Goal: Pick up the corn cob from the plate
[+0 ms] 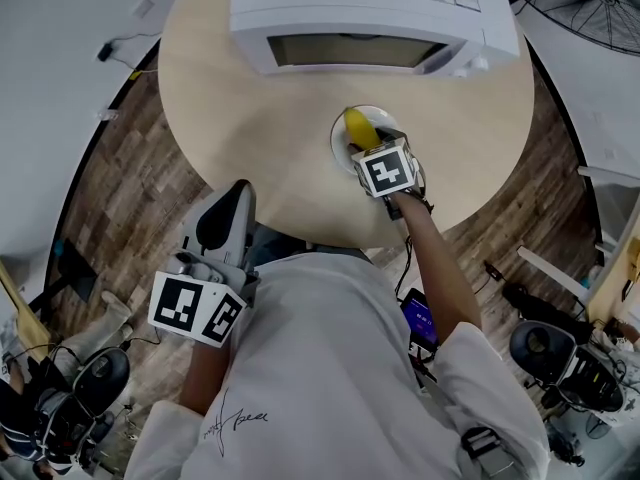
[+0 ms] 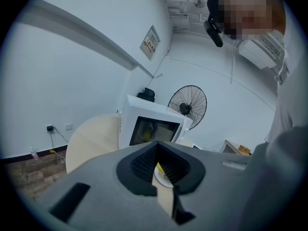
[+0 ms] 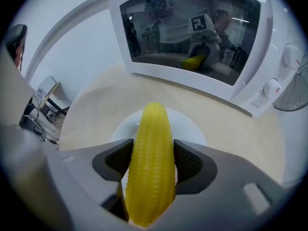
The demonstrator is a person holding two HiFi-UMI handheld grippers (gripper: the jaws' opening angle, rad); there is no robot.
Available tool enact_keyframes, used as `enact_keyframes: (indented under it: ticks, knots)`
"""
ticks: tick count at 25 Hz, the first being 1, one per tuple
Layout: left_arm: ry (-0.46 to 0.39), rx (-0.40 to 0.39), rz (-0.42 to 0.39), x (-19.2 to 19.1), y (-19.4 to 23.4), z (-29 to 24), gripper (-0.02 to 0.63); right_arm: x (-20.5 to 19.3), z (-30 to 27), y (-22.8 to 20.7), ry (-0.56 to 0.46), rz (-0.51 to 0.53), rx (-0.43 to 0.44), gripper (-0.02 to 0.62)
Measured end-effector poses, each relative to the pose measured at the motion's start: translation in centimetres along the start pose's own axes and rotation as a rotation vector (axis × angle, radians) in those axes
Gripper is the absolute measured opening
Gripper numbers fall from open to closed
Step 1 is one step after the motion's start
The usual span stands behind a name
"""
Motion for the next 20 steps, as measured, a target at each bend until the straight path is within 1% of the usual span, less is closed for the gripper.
enact_keyframes:
  ticks: [3,6,12,16,20]
  knots:
    - [-0.001,-0.006,0.002,-0.1,-0.4,-0.1,-0.005,0.1,-0.1,0.1,-0.004,-0.016,0.012,0.273]
    - [-0.001,-0.006,0.0,-0.2,-0.6,-0.1,-0.006,0.0,0.0,-0.2,0.005,-0.012,-0.001,0.273]
    - [-0.004,-0.004,0.001,-0.3,-0.7,0.4,-0.005,-0.2,0.0,0.1,0.011,-0.028,0.003,0.27]
    - [-0.007,-0.01,0.002,-0.3,-1.0,0.4,-0.005,0.3,0.4,0.0,-0.008,-0.015,0.007,0.268]
    - [-0.008,-0.018,0.003,-0.3,-1.2,0.4,-0.006,-0.1,0.7,-0.2,-0.002,-0.022,0.004,0.268]
Point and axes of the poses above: the fingertips, and each gripper's own axes: z backward along the fingers, y to its left, x out of its top, the point moved 3 cm from there along z, backward along the fingers, and after that the axes turned 6 degrees about x, right-handed, at the moved point
